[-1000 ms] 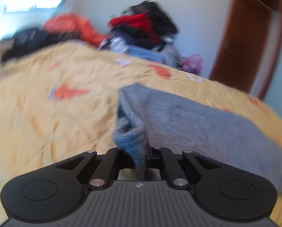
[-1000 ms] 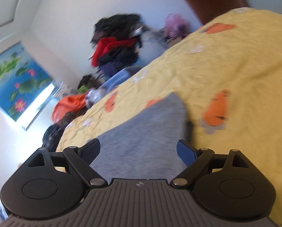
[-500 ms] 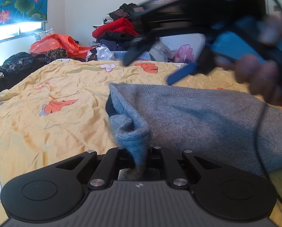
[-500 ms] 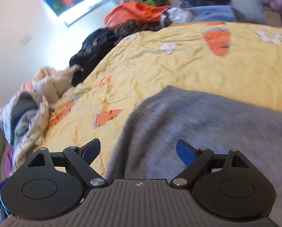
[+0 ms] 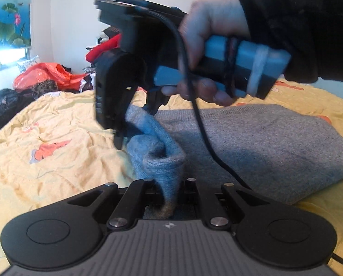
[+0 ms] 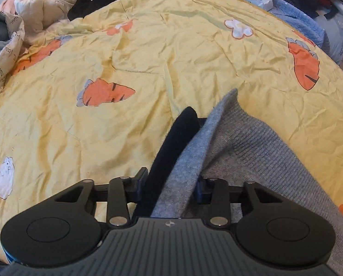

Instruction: Fold small clothes

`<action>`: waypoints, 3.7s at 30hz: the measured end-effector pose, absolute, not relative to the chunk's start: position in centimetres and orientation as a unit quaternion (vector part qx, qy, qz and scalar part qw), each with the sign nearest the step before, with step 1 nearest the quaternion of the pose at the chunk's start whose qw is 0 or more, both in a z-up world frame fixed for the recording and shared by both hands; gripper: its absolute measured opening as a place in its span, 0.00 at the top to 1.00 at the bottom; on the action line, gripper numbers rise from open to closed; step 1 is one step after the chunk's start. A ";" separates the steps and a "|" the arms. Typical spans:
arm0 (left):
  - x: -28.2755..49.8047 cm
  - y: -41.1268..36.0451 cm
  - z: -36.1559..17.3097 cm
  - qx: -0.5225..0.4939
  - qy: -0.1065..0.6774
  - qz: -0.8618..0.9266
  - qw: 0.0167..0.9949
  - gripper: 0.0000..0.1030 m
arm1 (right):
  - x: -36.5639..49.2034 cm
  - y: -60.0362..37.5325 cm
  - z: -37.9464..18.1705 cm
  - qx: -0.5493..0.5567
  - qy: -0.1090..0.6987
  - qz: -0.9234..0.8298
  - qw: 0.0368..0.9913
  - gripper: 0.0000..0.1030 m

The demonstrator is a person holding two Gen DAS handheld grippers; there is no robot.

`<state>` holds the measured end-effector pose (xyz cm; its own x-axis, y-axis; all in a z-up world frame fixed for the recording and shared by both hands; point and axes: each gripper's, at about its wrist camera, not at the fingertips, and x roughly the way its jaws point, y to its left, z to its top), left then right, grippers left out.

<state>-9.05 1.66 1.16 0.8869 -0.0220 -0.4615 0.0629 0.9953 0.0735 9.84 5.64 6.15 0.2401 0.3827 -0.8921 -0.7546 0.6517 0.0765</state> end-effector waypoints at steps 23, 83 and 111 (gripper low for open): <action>-4.4 -14.7 2.6 0.089 0.251 -0.238 0.934 0.94 | 11.5 -26.3 6.6 0.015 0.457 0.303 0.836 0.85; 13.2 -2.4 -1.4 -0.277 0.409 -0.229 0.839 0.73 | 9.4 -35.1 -1.6 0.255 0.400 0.284 0.833 0.55; 1.7 8.3 0.0 -0.281 0.359 -0.196 0.868 0.17 | 5.2 -30.0 -0.5 0.293 0.407 0.306 0.809 0.23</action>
